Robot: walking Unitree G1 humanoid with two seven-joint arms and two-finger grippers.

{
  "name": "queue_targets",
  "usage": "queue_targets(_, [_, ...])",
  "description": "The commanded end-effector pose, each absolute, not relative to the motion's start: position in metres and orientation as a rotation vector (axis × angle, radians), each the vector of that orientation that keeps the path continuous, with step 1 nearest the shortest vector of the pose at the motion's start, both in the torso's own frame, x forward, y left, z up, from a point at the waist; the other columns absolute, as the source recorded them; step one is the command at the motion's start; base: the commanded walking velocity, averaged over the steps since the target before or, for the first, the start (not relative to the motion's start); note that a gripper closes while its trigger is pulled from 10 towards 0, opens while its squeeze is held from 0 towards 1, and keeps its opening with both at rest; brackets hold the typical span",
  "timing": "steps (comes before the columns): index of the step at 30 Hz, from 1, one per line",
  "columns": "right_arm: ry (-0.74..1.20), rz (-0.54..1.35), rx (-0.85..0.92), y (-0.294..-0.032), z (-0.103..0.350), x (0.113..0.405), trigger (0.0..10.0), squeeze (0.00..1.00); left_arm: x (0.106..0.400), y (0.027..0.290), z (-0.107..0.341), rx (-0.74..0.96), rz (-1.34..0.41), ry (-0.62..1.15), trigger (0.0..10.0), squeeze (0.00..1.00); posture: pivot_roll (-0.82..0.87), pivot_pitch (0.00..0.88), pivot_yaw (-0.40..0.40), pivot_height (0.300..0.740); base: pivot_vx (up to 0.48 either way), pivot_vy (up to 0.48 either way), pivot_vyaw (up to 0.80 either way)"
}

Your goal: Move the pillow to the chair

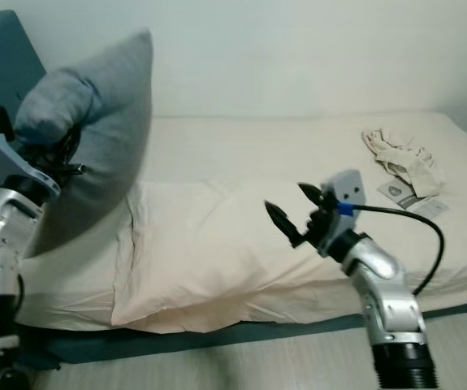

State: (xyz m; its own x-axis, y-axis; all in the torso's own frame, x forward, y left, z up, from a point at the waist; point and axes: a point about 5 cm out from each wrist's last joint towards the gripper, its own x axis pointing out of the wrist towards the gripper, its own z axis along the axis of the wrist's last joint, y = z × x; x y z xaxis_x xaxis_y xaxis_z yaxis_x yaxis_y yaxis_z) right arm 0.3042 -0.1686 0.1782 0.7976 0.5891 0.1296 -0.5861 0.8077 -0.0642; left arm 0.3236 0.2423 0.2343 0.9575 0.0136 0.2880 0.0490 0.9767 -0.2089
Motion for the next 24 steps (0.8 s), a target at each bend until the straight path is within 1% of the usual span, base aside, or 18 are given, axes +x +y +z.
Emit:
queue_targets(1, [-0.138, 0.616, -0.032, -0.167, 0.177, 0.304, 10.0, 0.00, 0.319, 0.241, 0.248, -0.187, -0.004, -0.367, 10.0, 0.00, 0.01, 0.059, -0.014, 0.740, 0.000, 0.000, 0.00])
queue_targets(3, [-0.148, 0.571, -0.044, -0.163, 0.176, 0.309, 10.0, 0.00, 0.321, 0.229, 0.244, -0.145, 0.016, -0.355, 10.0, 0.00, 0.01, 0.065, -0.013, 0.740, 0.000, 0.000, 0.00])
queue_targets(4, [-0.151, 0.546, -0.057, -0.159, 0.175, 0.311, 10.0, 0.00, 0.322, 0.221, 0.240, -0.099, 0.016, -0.353, 10.0, 0.00, 0.01, 0.067, -0.013, 0.740, 0.000, 0.000, 0.00])
queue_targets(6, [-0.159, 0.496, -0.064, -0.152, 0.173, 0.316, 10.0, 0.00, 0.322, 0.214, 0.232, -0.061, 0.045, -0.348, 10.0, 0.00, 0.01, 0.068, -0.010, 0.740, 0.000, 0.000, 0.00])
queue_targets(8, [-0.160, 0.484, -0.064, -0.150, 0.173, 0.316, 10.0, 0.00, 0.322, 0.214, 0.230, -0.058, 0.056, -0.351, 10.0, 0.00, 0.01, 0.068, -0.009, 0.740, 0.000, 0.000, 0.00])
queue_targets(9, [-0.167, 0.479, -0.051, -0.147, 0.174, 0.317, 10.0, 0.00, 0.321, 0.213, 0.228, -0.042, 0.051, -0.347, 10.0, 0.00, 0.01, 0.071, -0.007, 0.740, 0.000, 0.000, 0.00])
queue_targets(10, [-0.179, 0.480, -0.042, -0.141, 0.175, 0.315, 10.0, 0.00, 0.316, 0.213, 0.220, 0.011, 0.047, -0.324, 10.0, 0.00, 0.01, 0.072, -0.003, 0.740, 0.000, 0.000, 0.00])
queue_targets(14, [-0.176, 0.486, -0.040, -0.138, 0.173, 0.313, 10.0, 0.00, 0.311, 0.218, 0.210, 0.051, 0.057, -0.291, 10.0, 0.00, 0.02, 0.074, 0.000, 0.740, 0.000, 0.000, 0.00])
queue_targets(16, [-0.171, 0.486, -0.039, -0.137, 0.171, 0.312, 10.0, 0.00, 0.308, 0.222, 0.205, 0.071, 0.071, -0.274, 10.0, 0.00, 0.02, 0.075, 0.000, 0.740, 0.000, 0.000, 0.00])
queue_targets(18, [-0.157, 0.488, -0.039, -0.138, 0.166, 0.309, 10.0, 0.00, 0.298, 0.233, 0.196, 0.112, 0.105, -0.243, 10.0, 0.00, 0.02, 0.078, -0.001, 0.740, 0.000, 0.000, 0.00])
queue_targets(21, [-0.147, 0.482, -0.028, -0.139, 0.162, 0.308, 10.0, 0.00, 0.292, 0.232, 0.195, 0.111, 0.095, -0.248, 10.0, 0.00, 0.03, 0.079, -0.008, 0.740, 0.000, 0.000, 0.00])
queue_targets(24, [-0.117, 0.466, -0.035, -0.138, 0.154, 0.309, 10.0, 0.00, 0.295, 0.218, 0.196, 0.074, 0.061, -0.253, 10.0, 0.00, 0.04, 0.079, -0.014, 0.740, 0.000, 0.000, 0.00])
